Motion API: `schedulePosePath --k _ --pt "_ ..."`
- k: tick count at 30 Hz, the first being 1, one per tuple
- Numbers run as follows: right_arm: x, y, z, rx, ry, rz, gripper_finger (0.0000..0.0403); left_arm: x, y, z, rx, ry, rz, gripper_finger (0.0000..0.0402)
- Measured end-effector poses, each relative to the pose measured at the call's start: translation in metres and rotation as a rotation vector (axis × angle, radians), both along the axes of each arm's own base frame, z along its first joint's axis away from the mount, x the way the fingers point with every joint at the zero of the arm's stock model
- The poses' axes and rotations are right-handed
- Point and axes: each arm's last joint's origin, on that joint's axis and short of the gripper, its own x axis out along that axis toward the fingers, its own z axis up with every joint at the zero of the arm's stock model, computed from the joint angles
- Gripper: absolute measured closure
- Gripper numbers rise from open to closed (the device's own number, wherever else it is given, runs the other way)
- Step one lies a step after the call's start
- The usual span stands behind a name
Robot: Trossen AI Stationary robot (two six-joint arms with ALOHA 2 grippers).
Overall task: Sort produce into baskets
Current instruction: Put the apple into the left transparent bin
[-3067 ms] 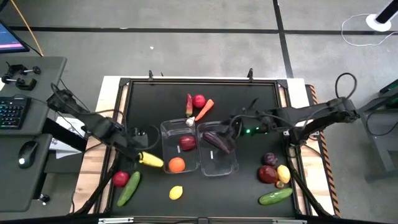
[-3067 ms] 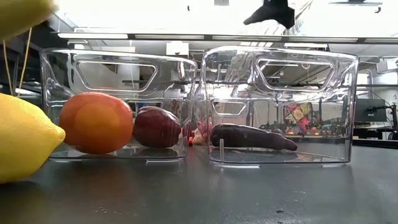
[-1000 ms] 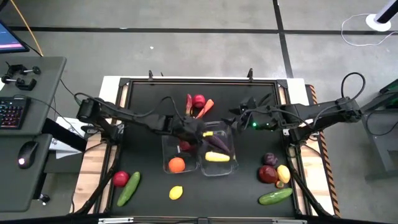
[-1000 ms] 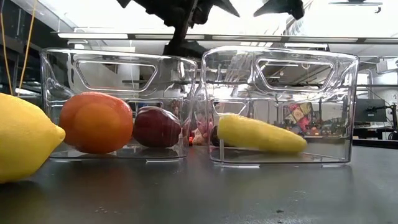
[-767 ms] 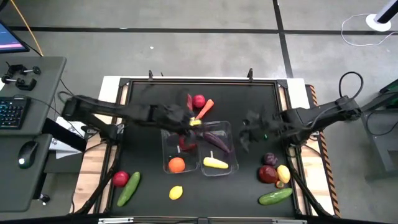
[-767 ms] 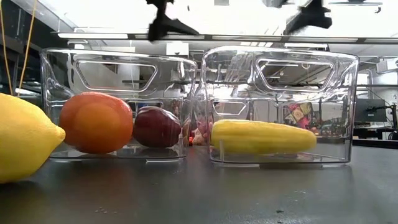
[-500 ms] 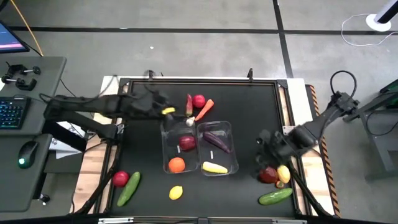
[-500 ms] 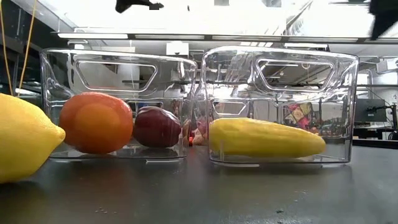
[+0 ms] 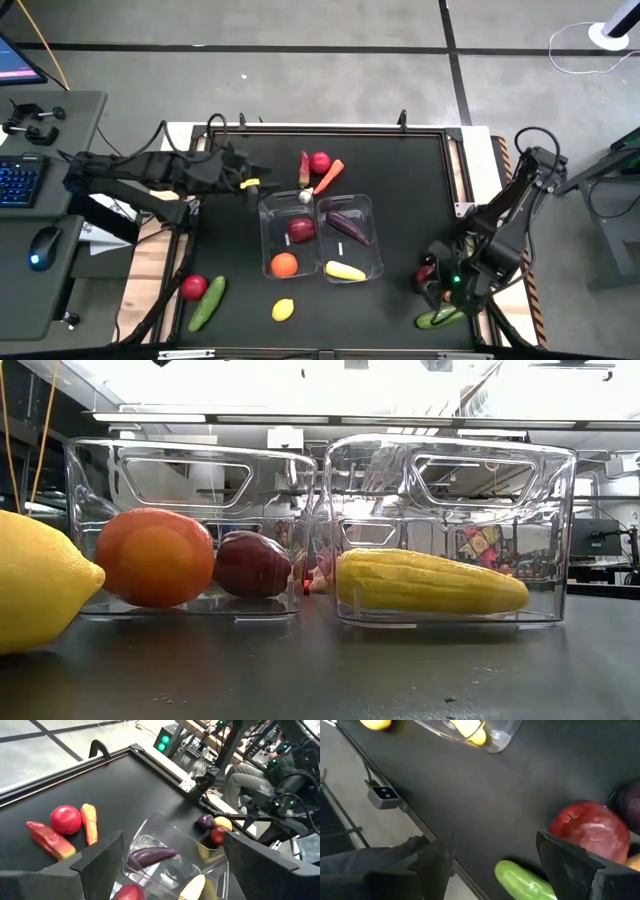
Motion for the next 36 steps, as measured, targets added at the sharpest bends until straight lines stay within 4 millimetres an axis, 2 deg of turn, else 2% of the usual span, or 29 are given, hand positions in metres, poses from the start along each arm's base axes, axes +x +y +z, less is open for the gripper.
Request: schedulePosePath --k 8,11,18,22,27,36 --pt "0.006 -0.002 -0.003 -0.083 -0.010 0.077 0.0130 0.002 0.000 -0.001 0.003 0.007 0.002 0.0073" --pt "0.006 -0.007 -0.005 -0.097 0.047 0.103 0.0126 0.002 0.000 -0.001 0.003 0.007 0.002 0.0073" --pt "0.005 -0.021 -0.014 -0.133 0.286 0.145 0.0057 0.002 0.000 -0.001 0.004 0.009 0.002 0.0073" --pt "0.005 -0.022 -0.015 -0.115 0.313 0.134 0.0034 0.002 0.000 -0.001 -0.001 0.009 -0.008 0.0073" --pt "0.004 -0.015 -0.014 -0.058 0.307 0.156 0.0032 0.002 0.000 -0.001 -0.001 0.010 -0.008 0.0073" --pt "0.001 -0.017 -0.017 -0.133 0.351 0.261 0.0031 0.002 0.000 -0.001 -0.003 0.009 -0.007 0.0074"
